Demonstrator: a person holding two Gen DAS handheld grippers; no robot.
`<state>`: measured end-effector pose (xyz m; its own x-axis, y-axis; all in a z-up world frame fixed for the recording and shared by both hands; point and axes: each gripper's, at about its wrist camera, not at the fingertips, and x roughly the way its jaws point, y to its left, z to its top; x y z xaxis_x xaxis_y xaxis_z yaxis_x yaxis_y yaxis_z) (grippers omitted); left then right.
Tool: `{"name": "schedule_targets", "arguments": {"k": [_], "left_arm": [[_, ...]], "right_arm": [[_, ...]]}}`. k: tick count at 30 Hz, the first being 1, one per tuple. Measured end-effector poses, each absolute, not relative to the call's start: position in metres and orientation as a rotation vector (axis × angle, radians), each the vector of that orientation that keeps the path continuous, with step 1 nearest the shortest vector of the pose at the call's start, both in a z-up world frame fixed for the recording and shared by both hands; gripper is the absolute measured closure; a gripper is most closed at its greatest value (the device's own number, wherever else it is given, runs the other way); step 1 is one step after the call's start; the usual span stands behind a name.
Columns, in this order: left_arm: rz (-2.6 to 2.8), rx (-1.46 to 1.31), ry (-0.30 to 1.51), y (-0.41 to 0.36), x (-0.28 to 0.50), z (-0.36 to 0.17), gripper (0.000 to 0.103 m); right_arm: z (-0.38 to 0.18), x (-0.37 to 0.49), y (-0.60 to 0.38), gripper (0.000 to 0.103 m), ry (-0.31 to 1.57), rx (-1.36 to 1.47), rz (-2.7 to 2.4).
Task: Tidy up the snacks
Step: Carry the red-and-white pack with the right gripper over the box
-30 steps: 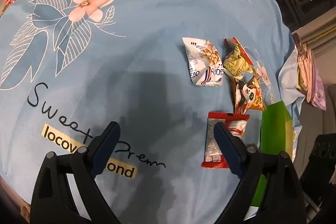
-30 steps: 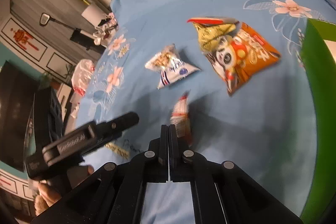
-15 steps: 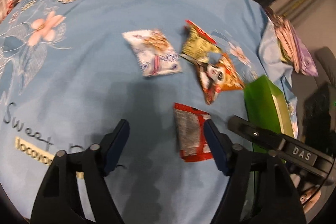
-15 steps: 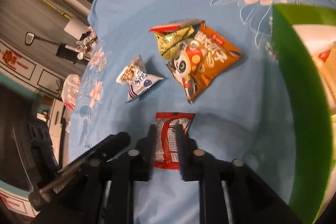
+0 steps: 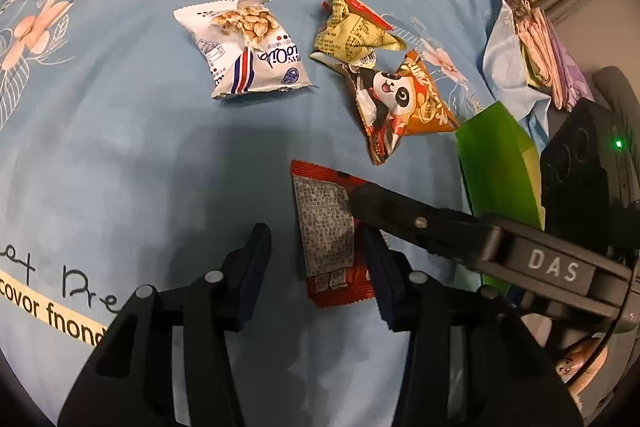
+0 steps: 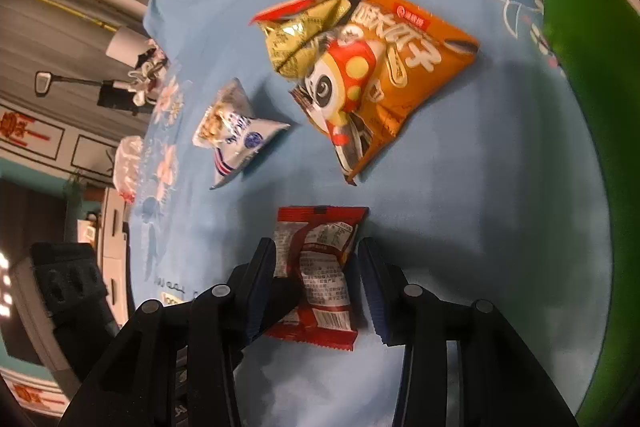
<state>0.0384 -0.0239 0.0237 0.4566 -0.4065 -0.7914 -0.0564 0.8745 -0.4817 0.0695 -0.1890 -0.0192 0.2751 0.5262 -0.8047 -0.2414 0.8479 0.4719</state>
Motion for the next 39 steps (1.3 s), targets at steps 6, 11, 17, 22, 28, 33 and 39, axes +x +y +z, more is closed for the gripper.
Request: {"name": "schedule_targets", "arguments": {"k": [6, 11, 17, 22, 28, 33, 39], "left_arm": [[-0.232, -0.497, 1.081, -0.022, 0.037, 0.02, 0.062], [-0.287, -0.534, 1.092, -0.022, 0.035, 0.017, 0.07], [-0.285, -0.482, 1.067, -0.029, 0.03, 0.022, 0.072], [-0.296, -0.469, 1.019, -0.032, 0.028, 0.034, 0.072], [-0.332, -0.442, 0.93, -0.035, 0.016, 0.058, 0.072], [-0.356, -0.423, 0.877, -0.043, 0.003, 0.077, 0.072], [-0.398, -0.359, 0.8, -0.068, -0.001, 0.109, 0.071]], "right_arm": [[-0.021, 0.067, -0.188, 0.06, 1.16, 0.241, 0.54], [-0.025, 0.07, -0.194, 0.062, 1.168, 0.276, 0.58], [-0.021, 0.062, -0.193, 0.066, 1.143, 0.262, 0.592], [-0.006, 0.052, -0.191, 0.066, 1.094, 0.234, 0.591], [0.024, 0.036, -0.193, 0.066, 1.0, 0.208, 0.59], [0.047, 0.019, -0.196, 0.066, 0.937, 0.175, 0.589], [0.083, 0.004, -0.217, 0.066, 0.837, 0.174, 0.584]]}}
